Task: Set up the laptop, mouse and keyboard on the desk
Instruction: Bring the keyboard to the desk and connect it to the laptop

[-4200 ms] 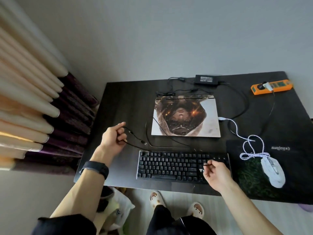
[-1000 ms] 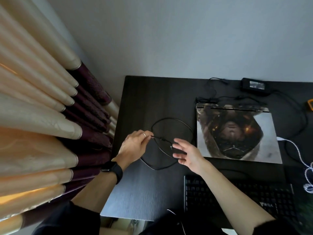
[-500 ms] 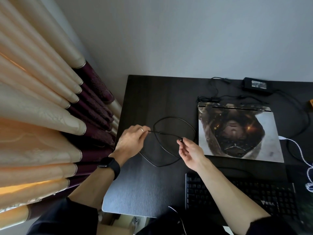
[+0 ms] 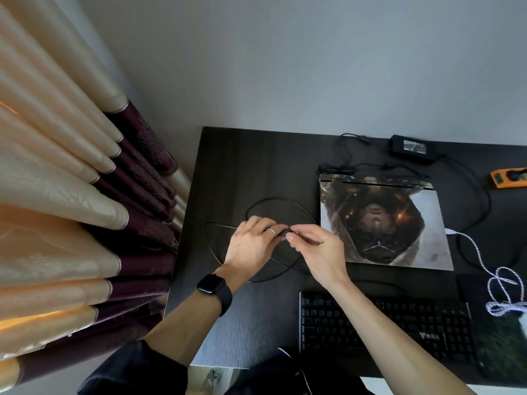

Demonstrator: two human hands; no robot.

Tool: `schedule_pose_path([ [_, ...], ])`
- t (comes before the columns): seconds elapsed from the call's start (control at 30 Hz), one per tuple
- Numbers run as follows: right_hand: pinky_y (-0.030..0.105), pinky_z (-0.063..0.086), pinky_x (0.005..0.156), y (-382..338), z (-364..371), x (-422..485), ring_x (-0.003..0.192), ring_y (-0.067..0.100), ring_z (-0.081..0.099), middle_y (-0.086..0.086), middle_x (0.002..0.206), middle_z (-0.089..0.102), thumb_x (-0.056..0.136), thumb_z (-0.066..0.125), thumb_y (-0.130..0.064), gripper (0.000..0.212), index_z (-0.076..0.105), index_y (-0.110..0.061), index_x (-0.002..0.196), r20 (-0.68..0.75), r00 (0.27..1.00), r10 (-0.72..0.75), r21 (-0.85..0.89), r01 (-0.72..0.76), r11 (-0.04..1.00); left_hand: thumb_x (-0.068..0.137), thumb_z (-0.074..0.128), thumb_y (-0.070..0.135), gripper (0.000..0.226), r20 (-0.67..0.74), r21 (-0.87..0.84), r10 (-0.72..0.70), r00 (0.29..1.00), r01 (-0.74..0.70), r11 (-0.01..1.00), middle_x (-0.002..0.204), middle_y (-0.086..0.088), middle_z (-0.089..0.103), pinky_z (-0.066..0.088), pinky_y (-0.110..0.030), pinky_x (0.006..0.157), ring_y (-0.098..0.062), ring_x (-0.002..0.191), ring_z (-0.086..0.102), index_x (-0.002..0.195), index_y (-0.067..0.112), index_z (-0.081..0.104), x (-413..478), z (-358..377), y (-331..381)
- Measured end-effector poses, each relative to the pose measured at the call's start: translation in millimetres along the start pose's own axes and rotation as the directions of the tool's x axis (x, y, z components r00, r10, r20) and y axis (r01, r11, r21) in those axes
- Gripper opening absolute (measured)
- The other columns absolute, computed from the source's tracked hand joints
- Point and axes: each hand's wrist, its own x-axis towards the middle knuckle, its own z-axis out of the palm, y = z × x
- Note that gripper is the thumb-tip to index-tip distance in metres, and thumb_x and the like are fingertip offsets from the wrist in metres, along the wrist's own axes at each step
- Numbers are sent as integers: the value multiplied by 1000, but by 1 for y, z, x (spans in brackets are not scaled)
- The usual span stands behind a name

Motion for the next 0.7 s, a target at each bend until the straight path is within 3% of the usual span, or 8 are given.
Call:
schedule_pose_path([
  [0.13,10,50,81,-8,-7,-9,87,-2,71,-15,86,77,81,81,-16,19,78,-21,99,-35,987,-154,-171,146,974,96,53,45,37,-48,38,57,997,-55,998,108,5,64,46,-33,77,-16,95,55,124,26,68,-2,-5,-1],
  [0.3,5,47,74,-11,-7,-13,84,-4,69,-13,86,75,80,83,-18,21,78,-19,100,-53,941,-333,-302,303,904,97,56,42,34,-73,-82,23,997,-28,996,96,6,66,48,-30,72,-16,84,59,123,25,67,-6,-8,2],
  [0.47,5,46,71,-13,-3,-10,84,-4,67,-9,91,74,79,84,-18,24,79,-21,102,30,899,-438,-362,418,833,94,60,34,27,-30,-284,-85,996,73,956,102,8,74,53,-30,82,-13,89,68,118,22,65,-8,-10,4],
  [0.7,10,50,71,-2,-5,-5,80,2,68,-6,90,75,80,83,-19,23,80,-18,102,46,885,-463,-396,441,805,94,54,42,32,101,-262,-146,984,168,951,106,14,72,52,-26,84,-9,95,65,121,29,65,-8,-11,3],
])
